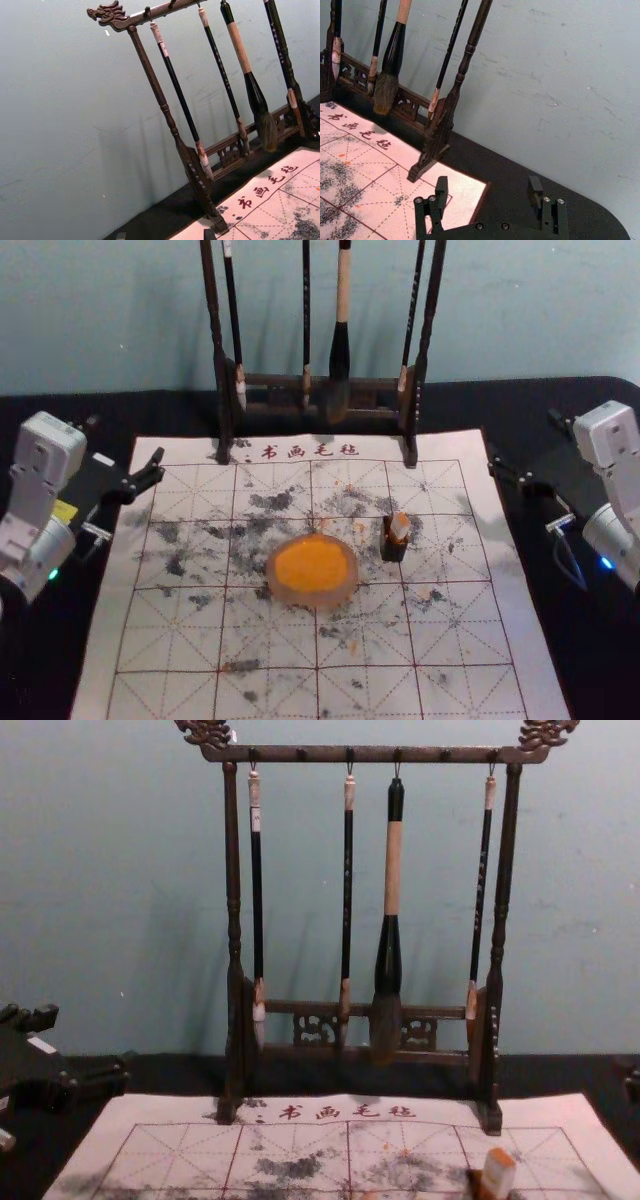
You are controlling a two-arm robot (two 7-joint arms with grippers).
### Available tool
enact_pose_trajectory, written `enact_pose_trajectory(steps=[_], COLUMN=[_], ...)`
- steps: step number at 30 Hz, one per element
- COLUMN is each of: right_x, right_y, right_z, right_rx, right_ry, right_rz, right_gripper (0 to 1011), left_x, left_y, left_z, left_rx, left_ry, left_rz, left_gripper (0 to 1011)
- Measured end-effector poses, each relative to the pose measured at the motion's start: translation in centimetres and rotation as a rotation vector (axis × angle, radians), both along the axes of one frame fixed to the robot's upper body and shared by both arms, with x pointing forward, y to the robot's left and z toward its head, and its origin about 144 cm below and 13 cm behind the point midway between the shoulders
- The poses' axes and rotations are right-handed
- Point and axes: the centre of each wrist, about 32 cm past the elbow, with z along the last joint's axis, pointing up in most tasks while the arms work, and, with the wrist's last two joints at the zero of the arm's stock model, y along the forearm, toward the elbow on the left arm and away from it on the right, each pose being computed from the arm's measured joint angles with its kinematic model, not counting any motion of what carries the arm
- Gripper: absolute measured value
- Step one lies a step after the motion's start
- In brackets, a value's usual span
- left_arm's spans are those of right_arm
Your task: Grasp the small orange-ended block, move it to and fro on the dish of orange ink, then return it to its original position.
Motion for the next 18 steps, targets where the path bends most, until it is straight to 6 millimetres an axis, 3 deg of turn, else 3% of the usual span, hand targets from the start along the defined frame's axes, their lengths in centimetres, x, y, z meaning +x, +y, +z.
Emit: enact_pose_trajectory(steps=[12,18], right_x=[-2.1,-5.1], right_y=[-0.1,0.1], right_z=[0.1,-0.1], right_rx=[0.047,0.1], right_ry=[0.082,0.2], right_rz=[0.067,0.14], right_gripper=[1002,1002], left_x=[0.0,0.0], left_y=[0.0,0.0], left_z=[0.0,0.0], left_rx=[0.0,0.0], left_ry=[0.0,0.0], left_rz=[0.0,0.0], left_gripper=[1001,1001])
